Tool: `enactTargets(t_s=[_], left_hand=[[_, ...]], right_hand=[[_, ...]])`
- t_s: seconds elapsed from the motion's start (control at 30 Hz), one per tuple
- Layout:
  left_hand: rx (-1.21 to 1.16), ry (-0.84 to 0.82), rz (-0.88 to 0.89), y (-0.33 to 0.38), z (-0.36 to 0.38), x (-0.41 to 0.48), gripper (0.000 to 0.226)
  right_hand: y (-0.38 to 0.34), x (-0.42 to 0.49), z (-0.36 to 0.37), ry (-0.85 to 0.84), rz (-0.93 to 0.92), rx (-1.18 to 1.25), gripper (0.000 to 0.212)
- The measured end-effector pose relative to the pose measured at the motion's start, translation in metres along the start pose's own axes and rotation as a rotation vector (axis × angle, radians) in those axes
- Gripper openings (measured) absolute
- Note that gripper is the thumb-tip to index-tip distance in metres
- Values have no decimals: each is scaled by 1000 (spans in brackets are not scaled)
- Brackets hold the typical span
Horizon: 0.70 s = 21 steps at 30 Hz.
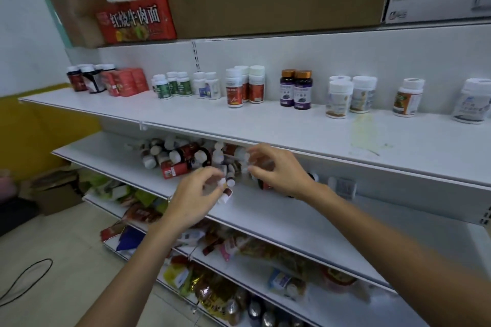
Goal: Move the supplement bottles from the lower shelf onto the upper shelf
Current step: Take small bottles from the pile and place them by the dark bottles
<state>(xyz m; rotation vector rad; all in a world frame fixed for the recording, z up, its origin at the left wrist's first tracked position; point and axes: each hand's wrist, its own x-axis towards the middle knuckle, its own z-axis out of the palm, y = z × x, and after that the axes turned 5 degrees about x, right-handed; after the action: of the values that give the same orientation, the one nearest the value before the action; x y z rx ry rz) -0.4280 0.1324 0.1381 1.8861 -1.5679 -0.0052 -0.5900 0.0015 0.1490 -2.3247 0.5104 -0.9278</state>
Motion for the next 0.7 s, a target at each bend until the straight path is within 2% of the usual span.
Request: enactTargets(t_s=[0.13, 0.37, 0.7], left_hand=[[-48, -11, -99, -32, 7, -20, 18], [-70, -119, -121, -73, 13, -29, 21], [-118, -185, -144, -123, 58, 6, 28]], right_hand=[[13, -16, 31, -22, 170, 7, 33], [27, -36, 79, -35, 326, 12, 31], [84, -6, 124, -23, 443, -23, 29]])
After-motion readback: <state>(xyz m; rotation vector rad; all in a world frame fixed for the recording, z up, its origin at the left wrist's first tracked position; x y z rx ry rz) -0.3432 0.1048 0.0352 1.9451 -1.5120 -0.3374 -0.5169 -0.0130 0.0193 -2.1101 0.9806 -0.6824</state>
